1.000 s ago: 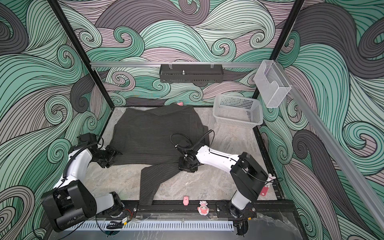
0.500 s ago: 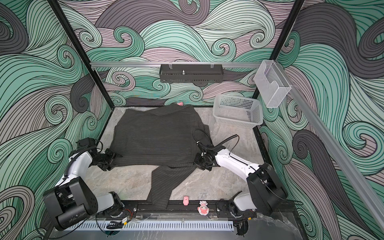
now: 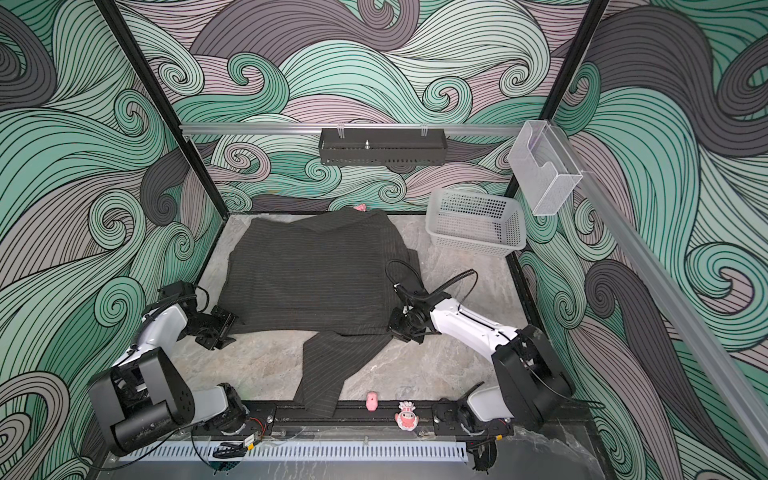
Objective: Fold and stack the long sleeve shirts
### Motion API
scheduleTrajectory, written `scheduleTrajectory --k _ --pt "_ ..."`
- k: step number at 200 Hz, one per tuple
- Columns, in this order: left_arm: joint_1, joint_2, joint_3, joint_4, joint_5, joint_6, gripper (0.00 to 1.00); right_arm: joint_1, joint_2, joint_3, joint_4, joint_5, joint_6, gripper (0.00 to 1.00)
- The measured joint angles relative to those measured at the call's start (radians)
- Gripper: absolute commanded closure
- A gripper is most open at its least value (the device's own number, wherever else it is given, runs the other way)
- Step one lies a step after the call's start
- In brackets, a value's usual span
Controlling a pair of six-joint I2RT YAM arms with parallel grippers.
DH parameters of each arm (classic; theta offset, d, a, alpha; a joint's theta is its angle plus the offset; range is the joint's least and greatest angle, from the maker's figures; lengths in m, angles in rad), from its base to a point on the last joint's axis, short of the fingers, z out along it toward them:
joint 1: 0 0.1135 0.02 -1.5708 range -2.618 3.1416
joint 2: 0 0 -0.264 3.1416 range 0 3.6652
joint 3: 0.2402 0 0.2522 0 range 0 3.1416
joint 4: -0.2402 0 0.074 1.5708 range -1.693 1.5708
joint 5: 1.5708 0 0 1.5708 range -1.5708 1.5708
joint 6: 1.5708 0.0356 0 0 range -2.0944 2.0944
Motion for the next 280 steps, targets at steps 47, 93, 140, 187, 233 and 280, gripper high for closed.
scheduleTrajectory --k 47,93,140,187,233,280 --pt "0.001 0.029 -0.036 0.019 -0.113 -0.054 0.44 -0.01 0.0 0.013 0.004 -0.011 -0.023 1.0" --pt "0.004 0.08 -0.038 0.068 -0.211 -0.076 0.59 -0.014 0.0 0.013 0.008 -0.013 -0.026 1.0" --pt "0.008 0.135 -0.052 0.13 -0.222 -0.108 0.95 -0.016 -0.007 0.013 0.012 -0.013 -0.026 1.0" --pt "0.008 0.138 -0.052 0.161 -0.221 -0.111 0.8 -0.016 -0.042 0.013 0.011 -0.013 -0.027 1.0" --pt "0.007 0.163 -0.033 0.182 -0.187 -0.12 0.69 -0.02 -0.052 0.013 0.011 -0.015 -0.03 1.0" --pt "0.007 0.191 -0.019 0.194 -0.178 -0.122 1.0 -0.032 -0.052 0.013 0.011 -0.023 -0.034 1.0"
